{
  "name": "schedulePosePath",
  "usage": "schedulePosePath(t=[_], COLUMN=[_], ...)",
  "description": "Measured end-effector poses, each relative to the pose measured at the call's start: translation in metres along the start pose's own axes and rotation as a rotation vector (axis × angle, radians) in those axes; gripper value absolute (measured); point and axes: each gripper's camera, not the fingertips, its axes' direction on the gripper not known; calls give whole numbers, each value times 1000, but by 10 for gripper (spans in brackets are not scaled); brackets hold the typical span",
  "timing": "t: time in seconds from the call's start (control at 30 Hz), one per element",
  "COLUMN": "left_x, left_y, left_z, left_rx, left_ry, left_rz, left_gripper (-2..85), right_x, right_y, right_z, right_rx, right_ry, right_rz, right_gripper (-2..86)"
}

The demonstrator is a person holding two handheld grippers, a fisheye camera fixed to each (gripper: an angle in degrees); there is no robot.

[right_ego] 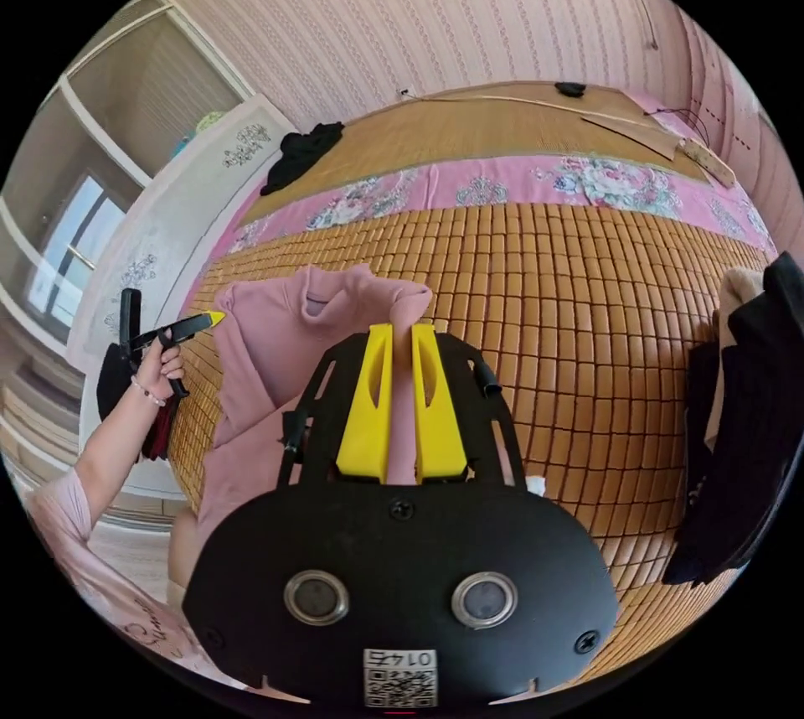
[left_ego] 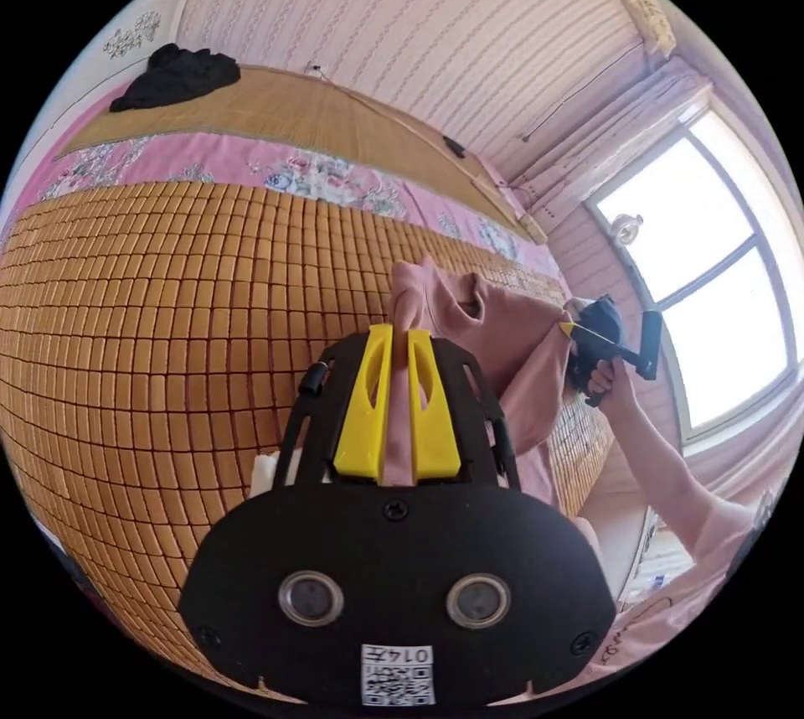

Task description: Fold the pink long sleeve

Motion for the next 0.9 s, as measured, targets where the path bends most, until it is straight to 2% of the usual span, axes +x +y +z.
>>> schedulePosePath(t=[0.13, 0.23, 0.3, 0.37, 0.47, 0.6, 0.7, 0.77, 0.83, 0.9], left_x=[22, 20, 6, -17, -26, -9, 15, 32, 38, 47], left_y=[83, 184, 250, 328, 384, 388, 371, 366, 371, 376], left_z=[-96, -130, -138, -146, -158, -158, -130, -91, -70, -77], left_rx=[42, -117, -200, -256, -230, -159, -175, -257, -291, -238], left_ry=[150, 187, 148, 107, 149, 122, 54, 34, 40, 30], left_rz=[192, 207, 112, -66, -238, -269, -227, -161, -176, -174], left_gripper=[24, 16, 16, 17, 30, 58, 91, 89, 66, 36], right_x=[-32, -51, -49, -42, -36, -41, -45, -44, -37, -35], right_y=[66, 153, 207, 267, 311, 312, 298, 288, 285, 286], right_z=[-77, -112, -108, -84, -62, -56, -46, -30, -13, -6], right_rx=[73, -13, -112, -300, -408, -343, -277, -282, -304, -301], right_ry=[-106, -173, -179, -109, -52, -78, -89, -135, -205, -209], right_rz=[-277, -395, -332, -201, -38, 55, 113, 190, 293, 358], right_gripper=[43, 47, 58, 63, 62, 90, 117, 128, 111, 48])
